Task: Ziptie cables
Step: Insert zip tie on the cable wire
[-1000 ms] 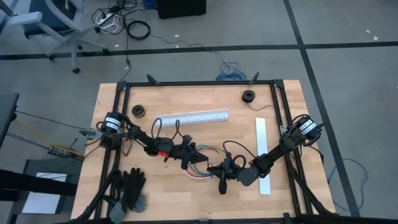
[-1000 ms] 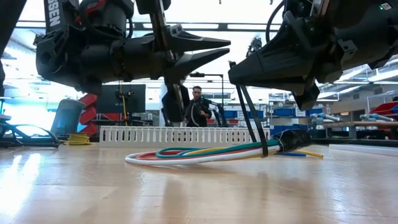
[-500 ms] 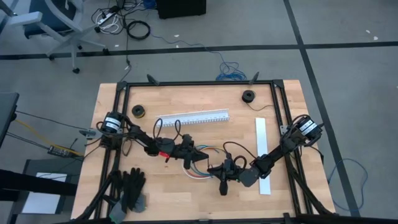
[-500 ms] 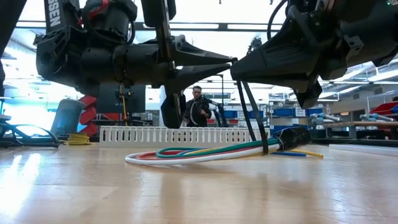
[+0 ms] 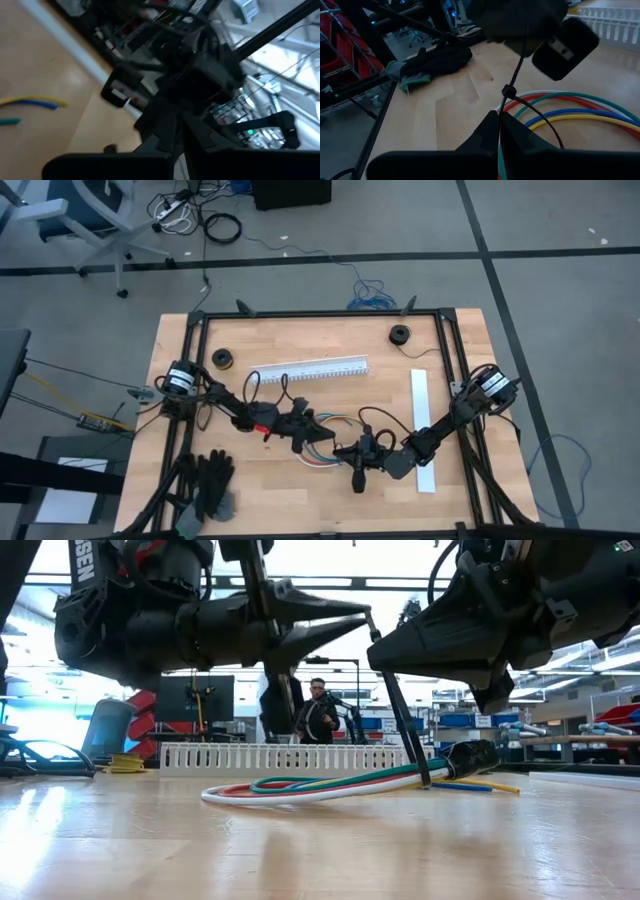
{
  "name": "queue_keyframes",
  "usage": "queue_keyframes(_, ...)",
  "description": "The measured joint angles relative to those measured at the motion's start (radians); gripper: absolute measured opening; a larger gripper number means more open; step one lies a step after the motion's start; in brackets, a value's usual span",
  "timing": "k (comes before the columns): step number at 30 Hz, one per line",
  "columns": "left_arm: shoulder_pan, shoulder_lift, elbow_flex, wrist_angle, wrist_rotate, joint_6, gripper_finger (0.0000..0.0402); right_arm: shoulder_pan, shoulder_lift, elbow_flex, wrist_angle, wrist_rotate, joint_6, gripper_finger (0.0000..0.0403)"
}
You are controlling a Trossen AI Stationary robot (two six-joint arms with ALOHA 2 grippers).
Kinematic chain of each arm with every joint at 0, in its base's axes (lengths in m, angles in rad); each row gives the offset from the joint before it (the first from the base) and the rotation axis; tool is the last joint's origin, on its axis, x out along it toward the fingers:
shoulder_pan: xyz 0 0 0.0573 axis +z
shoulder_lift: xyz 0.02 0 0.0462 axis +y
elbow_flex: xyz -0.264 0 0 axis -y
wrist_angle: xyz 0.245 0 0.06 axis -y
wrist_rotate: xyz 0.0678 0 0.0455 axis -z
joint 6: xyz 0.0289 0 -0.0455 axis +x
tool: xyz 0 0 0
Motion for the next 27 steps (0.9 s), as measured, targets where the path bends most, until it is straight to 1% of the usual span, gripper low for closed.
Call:
queue_keyframes(3,0.000,0.000,0.000,0.039,0.008,0.002,0.0004,0.000,0.000,0.000,0.000,0.001,0.002,0.0000)
queue_keyframes(6,0.000,0.000,0.000,0.042,0.012,0.004,0.0004,0.001,0.000,0.000,0.000,0.011,-0.002,0.0000)
queue_keyframes(16,0.000,-0.001,0.000,-0.045,0.008,0.006,0.0004,0.001,0.000,0.000,0.010,0.014,-0.023,0.0000)
queue_keyframes(27,0.000,-0.001,0.000,-0.074,0.007,0.006,0.0004,0.001,0.000,0.000,0.012,0.013,-0.030,0.0000)
